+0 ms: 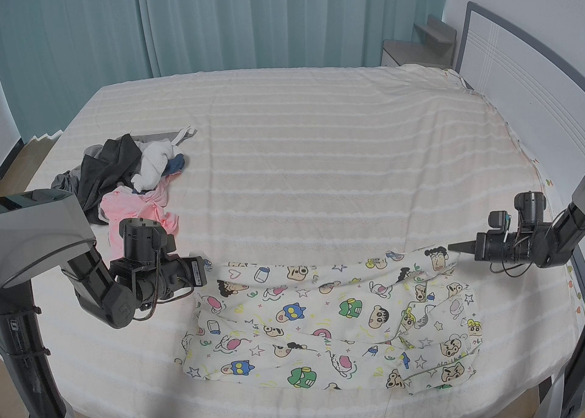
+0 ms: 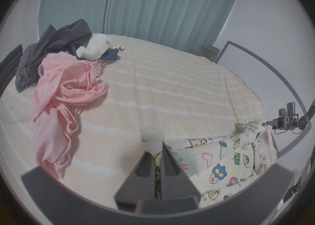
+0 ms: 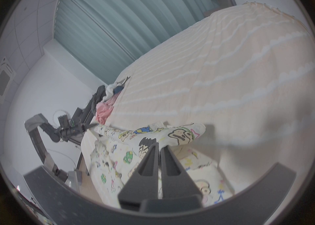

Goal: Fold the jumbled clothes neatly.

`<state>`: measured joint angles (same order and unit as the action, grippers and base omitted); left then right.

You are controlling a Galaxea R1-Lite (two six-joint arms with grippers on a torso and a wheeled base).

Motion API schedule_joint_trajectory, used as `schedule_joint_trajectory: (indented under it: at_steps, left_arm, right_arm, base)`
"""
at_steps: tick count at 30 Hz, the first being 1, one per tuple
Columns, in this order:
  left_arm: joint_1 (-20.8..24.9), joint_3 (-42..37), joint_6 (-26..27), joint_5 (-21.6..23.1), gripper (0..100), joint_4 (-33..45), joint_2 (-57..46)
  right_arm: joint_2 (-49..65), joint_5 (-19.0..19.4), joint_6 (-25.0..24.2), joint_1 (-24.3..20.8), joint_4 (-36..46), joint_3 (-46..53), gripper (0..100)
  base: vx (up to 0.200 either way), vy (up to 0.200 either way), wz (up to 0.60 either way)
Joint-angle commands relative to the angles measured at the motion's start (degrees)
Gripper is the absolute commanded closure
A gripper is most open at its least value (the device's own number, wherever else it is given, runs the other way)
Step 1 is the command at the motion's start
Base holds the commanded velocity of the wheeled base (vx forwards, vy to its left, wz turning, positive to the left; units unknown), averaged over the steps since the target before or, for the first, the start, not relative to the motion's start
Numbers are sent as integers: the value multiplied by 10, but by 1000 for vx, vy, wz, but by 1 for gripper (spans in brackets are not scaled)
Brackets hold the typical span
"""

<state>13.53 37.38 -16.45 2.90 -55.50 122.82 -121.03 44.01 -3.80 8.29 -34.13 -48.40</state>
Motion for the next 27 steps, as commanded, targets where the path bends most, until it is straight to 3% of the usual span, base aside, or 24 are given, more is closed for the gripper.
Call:
schedule_joint_trajectory:
  at_steps: [1, 2, 8, 11, 27]
  left_arm:
    - [0, -39, 9, 7, 100, -1, -22]
    - [0, -50, 11, 11, 100, -2, -23]
    - [-1, -70, 15, 15, 100, -5, -22]
    - [-1, -101, 15, 15, 100, -42, -20]
    - [0, -168, 15, 19, 100, -95, 0]
  right_arm:
    - [21, 9, 55, 14, 0, 74, 100]
    - [18, 10, 79, 19, 0, 91, 100]
    - [19, 12, 102, 25, -1, 124, 100]
    - [32, 43, 117, 28, -1, 168, 100]
    - [33, 43, 174, 28, 3, 282, 100]
  base:
    - [0, 0, 0]
    - [0, 0, 0]
    - [0, 0, 0]
    - [0, 0, 0]
    - [0, 0, 0]
